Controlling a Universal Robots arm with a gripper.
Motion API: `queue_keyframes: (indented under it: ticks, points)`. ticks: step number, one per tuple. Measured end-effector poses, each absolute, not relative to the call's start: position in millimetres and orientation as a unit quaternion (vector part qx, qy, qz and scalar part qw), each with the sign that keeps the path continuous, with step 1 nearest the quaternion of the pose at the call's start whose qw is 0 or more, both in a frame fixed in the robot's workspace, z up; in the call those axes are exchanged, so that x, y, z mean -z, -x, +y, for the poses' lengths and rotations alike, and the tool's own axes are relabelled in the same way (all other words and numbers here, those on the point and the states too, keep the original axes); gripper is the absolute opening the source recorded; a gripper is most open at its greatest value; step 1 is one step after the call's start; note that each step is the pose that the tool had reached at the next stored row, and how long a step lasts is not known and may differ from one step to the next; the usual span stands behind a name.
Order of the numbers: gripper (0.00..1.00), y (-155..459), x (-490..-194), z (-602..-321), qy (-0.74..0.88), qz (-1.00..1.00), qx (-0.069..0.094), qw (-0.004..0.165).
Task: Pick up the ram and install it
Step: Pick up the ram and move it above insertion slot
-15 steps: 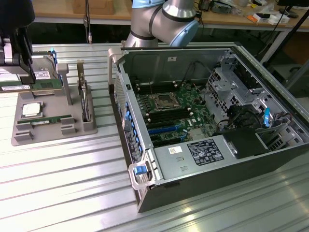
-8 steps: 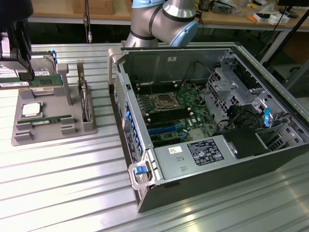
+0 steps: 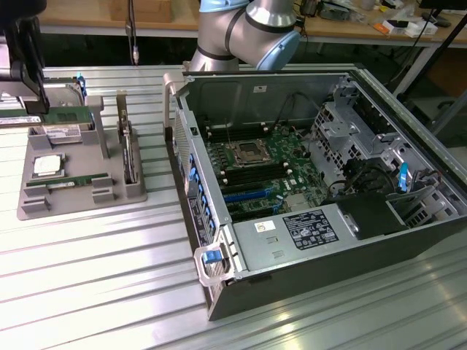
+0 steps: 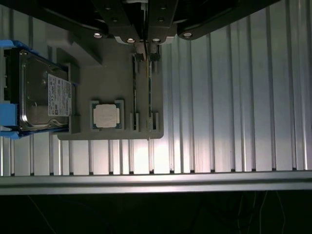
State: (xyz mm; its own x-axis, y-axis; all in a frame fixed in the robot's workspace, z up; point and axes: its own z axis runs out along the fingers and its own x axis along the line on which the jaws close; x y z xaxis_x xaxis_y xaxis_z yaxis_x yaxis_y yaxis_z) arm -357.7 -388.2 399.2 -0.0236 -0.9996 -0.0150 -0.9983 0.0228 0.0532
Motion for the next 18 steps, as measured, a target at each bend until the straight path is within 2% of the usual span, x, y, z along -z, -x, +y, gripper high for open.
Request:
queue_keyframes:
  ticks: [18]
  points:
    - [0.12,349.8,-410.9,-388.2,-0.699,-0.715,0.024,0.013]
